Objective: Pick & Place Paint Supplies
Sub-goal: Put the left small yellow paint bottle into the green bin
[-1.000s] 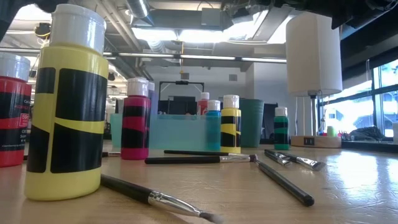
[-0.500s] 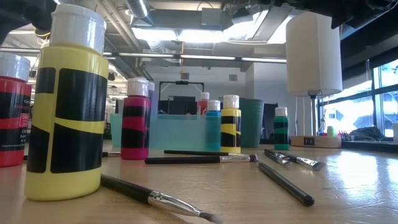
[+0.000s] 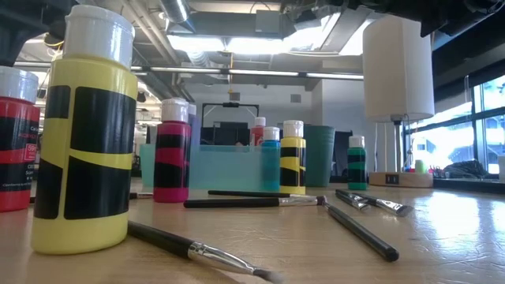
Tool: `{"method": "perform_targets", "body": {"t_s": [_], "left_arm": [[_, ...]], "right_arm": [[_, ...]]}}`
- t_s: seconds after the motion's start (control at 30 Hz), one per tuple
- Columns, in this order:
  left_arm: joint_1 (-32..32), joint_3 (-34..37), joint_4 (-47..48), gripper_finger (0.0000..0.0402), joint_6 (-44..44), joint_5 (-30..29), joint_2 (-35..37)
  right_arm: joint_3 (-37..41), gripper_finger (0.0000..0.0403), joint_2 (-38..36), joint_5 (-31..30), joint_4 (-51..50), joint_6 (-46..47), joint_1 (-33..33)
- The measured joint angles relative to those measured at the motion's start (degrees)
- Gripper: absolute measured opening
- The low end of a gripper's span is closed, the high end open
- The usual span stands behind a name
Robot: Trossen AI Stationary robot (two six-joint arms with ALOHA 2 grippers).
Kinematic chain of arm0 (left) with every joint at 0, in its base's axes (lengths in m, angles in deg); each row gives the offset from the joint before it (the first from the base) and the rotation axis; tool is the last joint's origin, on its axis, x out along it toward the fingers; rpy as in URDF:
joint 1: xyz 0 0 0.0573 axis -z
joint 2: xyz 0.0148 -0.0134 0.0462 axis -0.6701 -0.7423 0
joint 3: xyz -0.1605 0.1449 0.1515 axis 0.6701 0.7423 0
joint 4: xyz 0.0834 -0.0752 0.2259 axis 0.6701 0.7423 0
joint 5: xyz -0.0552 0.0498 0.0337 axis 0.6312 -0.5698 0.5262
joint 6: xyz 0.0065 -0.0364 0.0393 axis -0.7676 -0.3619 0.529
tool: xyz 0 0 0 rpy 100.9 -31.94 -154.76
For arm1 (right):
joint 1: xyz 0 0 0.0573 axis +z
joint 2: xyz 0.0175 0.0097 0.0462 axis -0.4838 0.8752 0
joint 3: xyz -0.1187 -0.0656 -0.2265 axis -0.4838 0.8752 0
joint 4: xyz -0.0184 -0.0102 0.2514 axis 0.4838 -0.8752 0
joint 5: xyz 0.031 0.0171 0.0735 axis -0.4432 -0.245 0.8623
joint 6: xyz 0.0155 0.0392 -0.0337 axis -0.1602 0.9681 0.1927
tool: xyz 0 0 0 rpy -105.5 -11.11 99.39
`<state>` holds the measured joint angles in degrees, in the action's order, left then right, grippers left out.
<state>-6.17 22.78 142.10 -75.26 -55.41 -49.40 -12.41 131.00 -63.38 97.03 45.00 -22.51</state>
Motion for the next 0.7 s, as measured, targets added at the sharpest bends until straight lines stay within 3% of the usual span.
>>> {"method": "perform_targets", "body": {"t_s": [0.47,0.7], "left_arm": [[0.7,6.9,-9.3,0.0218,-1.6,2.1,0.0],[0.9,7.3,-9.1,0.0211,-1.5,1.9,0.0]], "right_arm": [[0.0,0.0257,0.0,0.0,0.0,0.0,0.0],[0.0,0.0257,0.0,-0.1,0.1,-0.2,0.0]]}}
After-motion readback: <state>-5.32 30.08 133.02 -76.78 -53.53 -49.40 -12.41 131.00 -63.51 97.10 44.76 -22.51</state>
